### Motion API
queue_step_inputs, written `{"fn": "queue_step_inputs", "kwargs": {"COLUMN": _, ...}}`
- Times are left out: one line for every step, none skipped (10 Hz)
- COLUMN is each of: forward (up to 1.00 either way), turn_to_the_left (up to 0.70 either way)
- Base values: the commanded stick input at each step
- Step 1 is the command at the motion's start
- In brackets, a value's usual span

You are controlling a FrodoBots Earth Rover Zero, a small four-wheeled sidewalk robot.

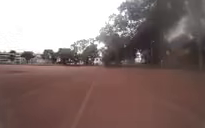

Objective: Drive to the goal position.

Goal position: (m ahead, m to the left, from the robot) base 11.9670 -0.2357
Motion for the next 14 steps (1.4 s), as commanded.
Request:
{"fn": "queue_step_inputs", "kwargs": {"forward": 1.00, "turn_to_the_left": 0.00}}
{"fn": "queue_step_inputs", "kwargs": {"forward": 1.00, "turn_to_the_left": 0.00}}
{"fn": "queue_step_inputs", "kwargs": {"forward": 1.00, "turn_to_the_left": 0.00}}
{"fn": "queue_step_inputs", "kwargs": {"forward": 1.00, "turn_to_the_left": 0.00}}
{"fn": "queue_step_inputs", "kwargs": {"forward": 1.00, "turn_to_the_left": 0.00}}
{"fn": "queue_step_inputs", "kwargs": {"forward": 1.00, "turn_to_the_left": 0.00}}
{"fn": "queue_step_inputs", "kwargs": {"forward": 1.00, "turn_to_the_left": 0.00}}
{"fn": "queue_step_inputs", "kwargs": {"forward": 1.00, "turn_to_the_left": 0.00}}
{"fn": "queue_step_inputs", "kwargs": {"forward": 1.00, "turn_to_the_left": 0.00}}
{"fn": "queue_step_inputs", "kwargs": {"forward": 1.00, "turn_to_the_left": 0.00}}
{"fn": "queue_step_inputs", "kwargs": {"forward": 1.00, "turn_to_the_left": 0.00}}
{"fn": "queue_step_inputs", "kwargs": {"forward": 1.00, "turn_to_the_left": 0.00}}
{"fn": "queue_step_inputs", "kwargs": {"forward": 1.00, "turn_to_the_left": 0.00}}
{"fn": "queue_step_inputs", "kwargs": {"forward": 1.00, "turn_to_the_left": 0.00}}
